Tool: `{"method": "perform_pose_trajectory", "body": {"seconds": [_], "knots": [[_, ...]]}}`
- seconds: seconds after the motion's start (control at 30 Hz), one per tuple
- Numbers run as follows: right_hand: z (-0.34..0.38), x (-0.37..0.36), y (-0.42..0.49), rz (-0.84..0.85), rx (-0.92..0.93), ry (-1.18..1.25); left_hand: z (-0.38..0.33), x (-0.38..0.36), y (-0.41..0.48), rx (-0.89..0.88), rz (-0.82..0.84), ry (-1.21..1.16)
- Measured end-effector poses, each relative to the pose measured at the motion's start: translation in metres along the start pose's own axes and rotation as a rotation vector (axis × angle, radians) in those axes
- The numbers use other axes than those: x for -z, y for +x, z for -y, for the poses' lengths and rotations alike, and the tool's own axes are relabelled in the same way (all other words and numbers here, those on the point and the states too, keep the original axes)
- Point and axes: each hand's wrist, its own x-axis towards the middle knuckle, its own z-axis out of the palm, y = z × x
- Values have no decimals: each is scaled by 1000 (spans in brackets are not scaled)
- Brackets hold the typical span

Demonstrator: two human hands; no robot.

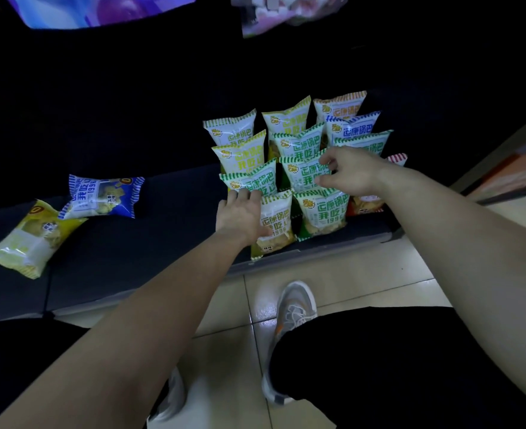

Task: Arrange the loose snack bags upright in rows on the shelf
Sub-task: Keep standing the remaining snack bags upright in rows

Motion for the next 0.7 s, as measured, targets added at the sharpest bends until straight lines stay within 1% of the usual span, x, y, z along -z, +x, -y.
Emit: {"method": "perform_pose_trajectory", "body": {"seconds": [0.17,0.33,0.53,0.7], "knots": [[10,-1,-2,-6,-3,-19,8,15,-8,-35,-3,-20],[40,-3,-6,-5,24,-70,39,58,-23,-8,-28,-9],[110,-15,-12,19,130,-149,109,117,-66,67,-20,-30],[182,-40,-13,76,279,-247,178,146,-114,127,4,-51]]}}
